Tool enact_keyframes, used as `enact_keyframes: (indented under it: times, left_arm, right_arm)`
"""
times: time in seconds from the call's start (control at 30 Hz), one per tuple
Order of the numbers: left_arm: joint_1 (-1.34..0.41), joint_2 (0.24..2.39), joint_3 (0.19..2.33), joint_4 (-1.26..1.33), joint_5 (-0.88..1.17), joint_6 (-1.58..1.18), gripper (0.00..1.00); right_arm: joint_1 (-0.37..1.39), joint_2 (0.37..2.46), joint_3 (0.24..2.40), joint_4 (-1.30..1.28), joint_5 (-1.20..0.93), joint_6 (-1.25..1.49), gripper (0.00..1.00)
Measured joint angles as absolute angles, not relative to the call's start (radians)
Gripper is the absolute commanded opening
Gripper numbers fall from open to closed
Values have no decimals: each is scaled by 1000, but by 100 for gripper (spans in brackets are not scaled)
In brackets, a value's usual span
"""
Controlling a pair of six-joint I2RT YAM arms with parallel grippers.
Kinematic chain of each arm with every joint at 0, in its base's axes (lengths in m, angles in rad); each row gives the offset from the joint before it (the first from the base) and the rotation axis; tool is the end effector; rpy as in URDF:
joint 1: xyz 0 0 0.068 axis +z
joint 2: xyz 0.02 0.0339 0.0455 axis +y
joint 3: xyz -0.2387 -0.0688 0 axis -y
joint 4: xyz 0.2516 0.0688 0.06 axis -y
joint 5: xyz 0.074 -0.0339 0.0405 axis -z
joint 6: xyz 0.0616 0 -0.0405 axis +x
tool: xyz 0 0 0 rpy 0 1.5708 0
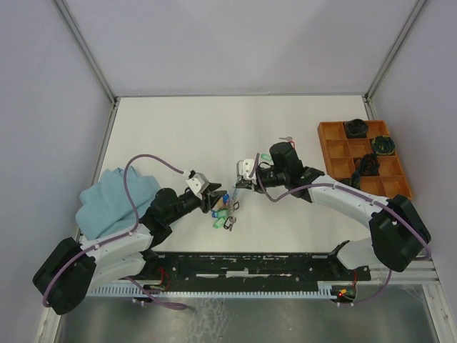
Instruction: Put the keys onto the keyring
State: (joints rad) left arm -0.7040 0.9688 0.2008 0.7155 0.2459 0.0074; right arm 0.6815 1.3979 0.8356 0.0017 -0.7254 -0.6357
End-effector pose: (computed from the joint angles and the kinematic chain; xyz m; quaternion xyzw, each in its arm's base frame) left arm 0.1740 -0.1675 0.1716 0.3298 0.6455 -0.3168 0.6117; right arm 0.2270 0.2368 0.2014 -0.6365 0.5420 0.3208 0.4452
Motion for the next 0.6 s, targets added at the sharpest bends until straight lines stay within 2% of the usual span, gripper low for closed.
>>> enact_keyframes:
  times: [0.27,0.6]
  left_arm:
    - [-651,1030,201,846,352,9,37]
    - [-637,1159,200,933,462,57,31]
  right_arm:
    - [654,1398,822,68,-779,-596,1]
    - [642,1398,820,101,-838,-581,1]
